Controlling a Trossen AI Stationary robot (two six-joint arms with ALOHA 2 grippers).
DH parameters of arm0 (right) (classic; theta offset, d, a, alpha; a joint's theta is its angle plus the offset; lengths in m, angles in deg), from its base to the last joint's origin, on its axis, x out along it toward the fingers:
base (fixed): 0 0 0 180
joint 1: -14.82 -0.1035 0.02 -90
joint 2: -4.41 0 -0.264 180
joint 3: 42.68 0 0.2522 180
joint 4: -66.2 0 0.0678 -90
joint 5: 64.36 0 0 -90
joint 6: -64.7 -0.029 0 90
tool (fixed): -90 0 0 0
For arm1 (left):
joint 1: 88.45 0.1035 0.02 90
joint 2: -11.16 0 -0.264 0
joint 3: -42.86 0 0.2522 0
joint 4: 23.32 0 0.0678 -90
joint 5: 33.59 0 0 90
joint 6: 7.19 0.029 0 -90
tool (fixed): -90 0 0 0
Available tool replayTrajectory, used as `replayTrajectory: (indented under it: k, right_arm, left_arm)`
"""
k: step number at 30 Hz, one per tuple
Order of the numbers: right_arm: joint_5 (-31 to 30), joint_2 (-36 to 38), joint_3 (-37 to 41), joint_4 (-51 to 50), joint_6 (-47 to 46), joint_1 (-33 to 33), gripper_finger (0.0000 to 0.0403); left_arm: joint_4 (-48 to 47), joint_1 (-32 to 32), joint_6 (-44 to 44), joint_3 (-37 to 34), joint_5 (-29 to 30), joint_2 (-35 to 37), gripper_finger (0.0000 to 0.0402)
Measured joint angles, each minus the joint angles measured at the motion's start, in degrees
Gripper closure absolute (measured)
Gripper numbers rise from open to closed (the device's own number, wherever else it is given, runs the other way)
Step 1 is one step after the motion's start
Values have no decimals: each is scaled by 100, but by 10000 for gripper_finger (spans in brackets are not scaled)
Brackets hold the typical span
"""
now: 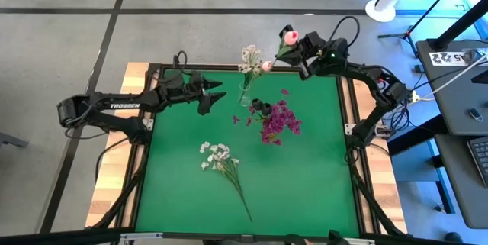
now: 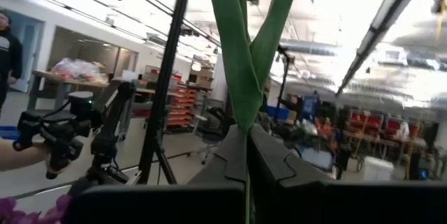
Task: Sort flowers into vase by color
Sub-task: Put the pink flower into the transparent vase
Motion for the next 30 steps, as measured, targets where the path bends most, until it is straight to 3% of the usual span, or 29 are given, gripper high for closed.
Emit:
replayTrajectory:
  k: [30]
  right_arm:
    - [-67, 7, -177, -639, -76, -77, 403]
  left_arm:
    - [21, -234, -7, 0, -38, -65, 129]
